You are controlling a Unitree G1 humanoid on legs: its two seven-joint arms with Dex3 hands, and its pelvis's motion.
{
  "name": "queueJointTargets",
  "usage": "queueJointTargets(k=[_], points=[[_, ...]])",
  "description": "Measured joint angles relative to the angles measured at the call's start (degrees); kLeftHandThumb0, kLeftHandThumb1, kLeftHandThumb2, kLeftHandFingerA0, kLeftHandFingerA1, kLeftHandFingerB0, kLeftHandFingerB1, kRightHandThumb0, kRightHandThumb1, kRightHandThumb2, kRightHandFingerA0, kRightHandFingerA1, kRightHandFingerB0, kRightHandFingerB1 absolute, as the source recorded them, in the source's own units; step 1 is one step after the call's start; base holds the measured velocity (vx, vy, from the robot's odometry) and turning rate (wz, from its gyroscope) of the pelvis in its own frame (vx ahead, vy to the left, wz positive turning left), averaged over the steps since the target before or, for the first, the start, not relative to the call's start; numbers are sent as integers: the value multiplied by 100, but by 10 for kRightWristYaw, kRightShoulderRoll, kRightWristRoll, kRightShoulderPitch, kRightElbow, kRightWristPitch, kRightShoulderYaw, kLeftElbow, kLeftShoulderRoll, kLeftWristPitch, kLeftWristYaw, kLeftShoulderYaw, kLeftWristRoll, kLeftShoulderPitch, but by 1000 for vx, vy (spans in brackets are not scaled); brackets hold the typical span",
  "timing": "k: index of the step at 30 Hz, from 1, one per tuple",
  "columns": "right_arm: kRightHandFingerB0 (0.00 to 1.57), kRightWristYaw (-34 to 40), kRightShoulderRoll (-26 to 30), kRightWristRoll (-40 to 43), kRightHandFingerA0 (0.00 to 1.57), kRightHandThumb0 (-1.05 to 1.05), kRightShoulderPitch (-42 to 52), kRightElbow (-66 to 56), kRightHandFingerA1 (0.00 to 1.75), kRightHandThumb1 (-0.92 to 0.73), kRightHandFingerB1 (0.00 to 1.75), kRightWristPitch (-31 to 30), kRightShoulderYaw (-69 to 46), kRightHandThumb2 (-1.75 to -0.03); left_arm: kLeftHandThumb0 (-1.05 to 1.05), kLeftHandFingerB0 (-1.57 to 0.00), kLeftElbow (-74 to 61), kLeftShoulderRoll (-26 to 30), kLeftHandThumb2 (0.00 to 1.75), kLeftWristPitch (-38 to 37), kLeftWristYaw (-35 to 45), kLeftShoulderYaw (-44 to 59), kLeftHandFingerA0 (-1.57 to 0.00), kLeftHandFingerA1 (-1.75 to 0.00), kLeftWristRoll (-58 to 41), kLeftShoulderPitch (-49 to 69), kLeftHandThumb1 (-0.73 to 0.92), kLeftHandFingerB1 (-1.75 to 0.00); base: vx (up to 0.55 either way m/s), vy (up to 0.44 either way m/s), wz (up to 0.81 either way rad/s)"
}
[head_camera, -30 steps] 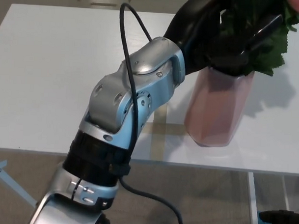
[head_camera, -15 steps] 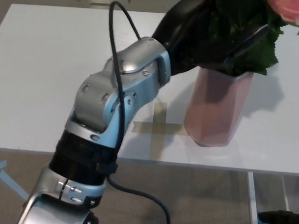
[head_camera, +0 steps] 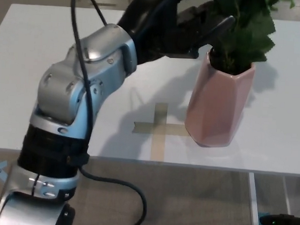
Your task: Use the left hand to pick up the rose and then lift and insert it into the pink vase.
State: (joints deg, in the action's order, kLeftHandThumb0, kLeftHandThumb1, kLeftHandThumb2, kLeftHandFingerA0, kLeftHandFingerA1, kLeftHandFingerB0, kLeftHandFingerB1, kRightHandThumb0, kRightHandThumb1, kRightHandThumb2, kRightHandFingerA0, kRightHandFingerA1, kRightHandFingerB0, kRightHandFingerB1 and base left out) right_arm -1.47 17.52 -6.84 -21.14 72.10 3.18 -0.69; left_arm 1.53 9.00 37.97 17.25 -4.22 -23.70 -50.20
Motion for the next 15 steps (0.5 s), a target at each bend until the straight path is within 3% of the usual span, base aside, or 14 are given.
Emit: queueJointTargets(k=[3, 4, 15], points=[[55, 0, 0, 0, 59, -36, 1, 0, 41, -66, 39, 0, 0, -60, -85, 0, -5, 44, 59, 5, 29, -2, 0, -4, 0, -5, 53, -15, 0, 0, 0], [55, 0, 1, 0, 59, -36, 2, 1, 41, -66, 39, 0, 0, -60, -77, 0, -6, 59, 85, 7, 40, -4, 0, -2, 1, -9, 43, -10, 0, 0, 0], [56, 0, 0, -1, 60, -35, 2, 0, 41, -66, 39, 0, 2, -60, -78, 0, -7, 181, 84, 1, 143, -63, 0, -1, 16, -49, 44, -9, 0, 0, 0]])
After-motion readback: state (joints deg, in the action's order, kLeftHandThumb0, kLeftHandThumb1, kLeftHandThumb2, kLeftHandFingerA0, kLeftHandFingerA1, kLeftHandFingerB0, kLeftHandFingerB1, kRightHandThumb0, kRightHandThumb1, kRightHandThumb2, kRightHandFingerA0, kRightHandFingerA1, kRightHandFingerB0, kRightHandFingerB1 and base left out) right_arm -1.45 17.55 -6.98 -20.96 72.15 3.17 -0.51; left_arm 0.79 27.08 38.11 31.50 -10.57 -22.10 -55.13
